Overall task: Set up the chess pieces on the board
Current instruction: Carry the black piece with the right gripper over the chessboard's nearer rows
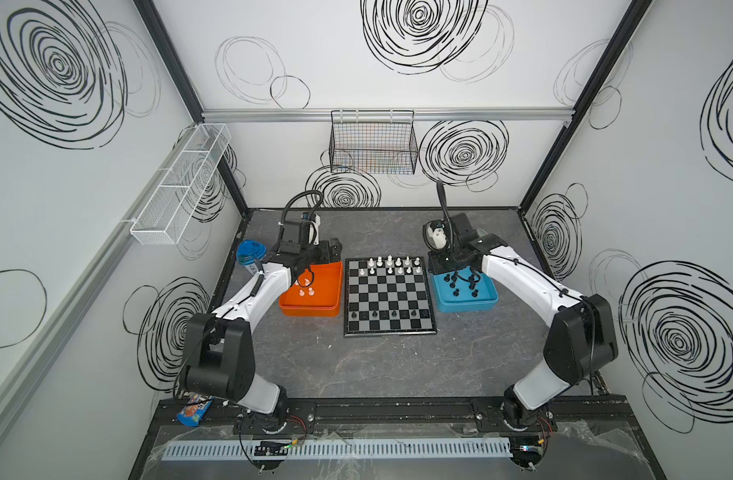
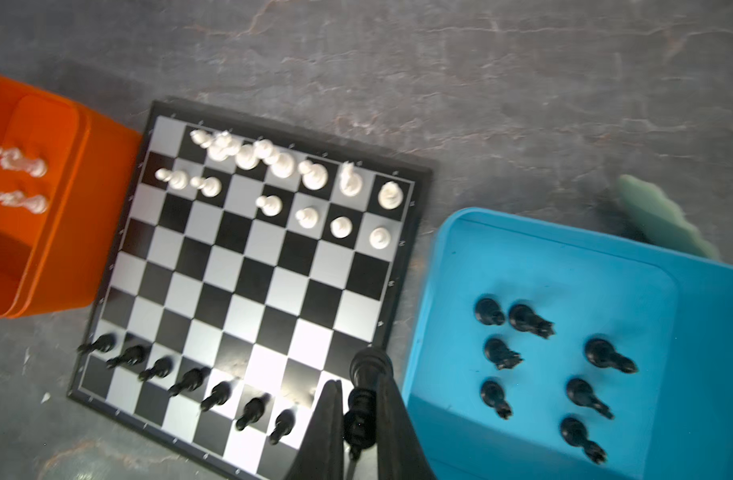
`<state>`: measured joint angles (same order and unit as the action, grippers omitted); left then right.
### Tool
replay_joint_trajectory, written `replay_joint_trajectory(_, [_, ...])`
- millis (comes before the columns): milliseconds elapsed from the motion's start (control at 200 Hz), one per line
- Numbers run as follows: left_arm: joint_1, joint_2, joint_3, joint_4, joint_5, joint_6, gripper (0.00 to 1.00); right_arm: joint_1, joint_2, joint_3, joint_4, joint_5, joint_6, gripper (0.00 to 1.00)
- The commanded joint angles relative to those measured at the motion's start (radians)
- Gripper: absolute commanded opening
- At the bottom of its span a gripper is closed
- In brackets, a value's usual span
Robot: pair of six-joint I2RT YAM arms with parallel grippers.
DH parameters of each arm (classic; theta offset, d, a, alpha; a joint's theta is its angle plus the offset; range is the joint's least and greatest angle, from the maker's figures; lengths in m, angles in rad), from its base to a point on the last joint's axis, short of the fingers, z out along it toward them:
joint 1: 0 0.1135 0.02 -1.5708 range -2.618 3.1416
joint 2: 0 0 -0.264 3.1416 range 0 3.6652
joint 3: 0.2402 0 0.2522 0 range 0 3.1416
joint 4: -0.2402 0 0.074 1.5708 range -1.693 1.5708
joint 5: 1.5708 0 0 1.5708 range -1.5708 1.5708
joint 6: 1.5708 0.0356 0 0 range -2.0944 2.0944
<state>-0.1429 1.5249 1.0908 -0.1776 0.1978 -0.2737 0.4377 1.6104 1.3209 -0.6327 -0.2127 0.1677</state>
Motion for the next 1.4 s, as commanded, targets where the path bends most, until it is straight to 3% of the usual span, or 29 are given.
replay_joint_trajectory(0, [0.012,0.009,0.031,0.027,0.007,-0.004,0.97,0.061,-0.062,-0.045,-0.043,-0.033,0.03,0.13])
replay_joint_trajectory(295, [0.013,0.006,0.027,0.029,0.014,-0.007,0.97,0.212,-0.15,-0.229,0.075,-0.098,0.096,0.14])
replay_joint_trajectory(655, [0.012,0.011,0.026,0.03,0.026,-0.012,0.97,0.332,-0.157,-0.291,0.133,-0.026,0.163,0.14])
replay_joint_trajectory(1391, [0.011,0.017,0.026,0.031,0.037,-0.013,0.97,0.401,-0.015,-0.288,0.209,0.028,0.195,0.15])
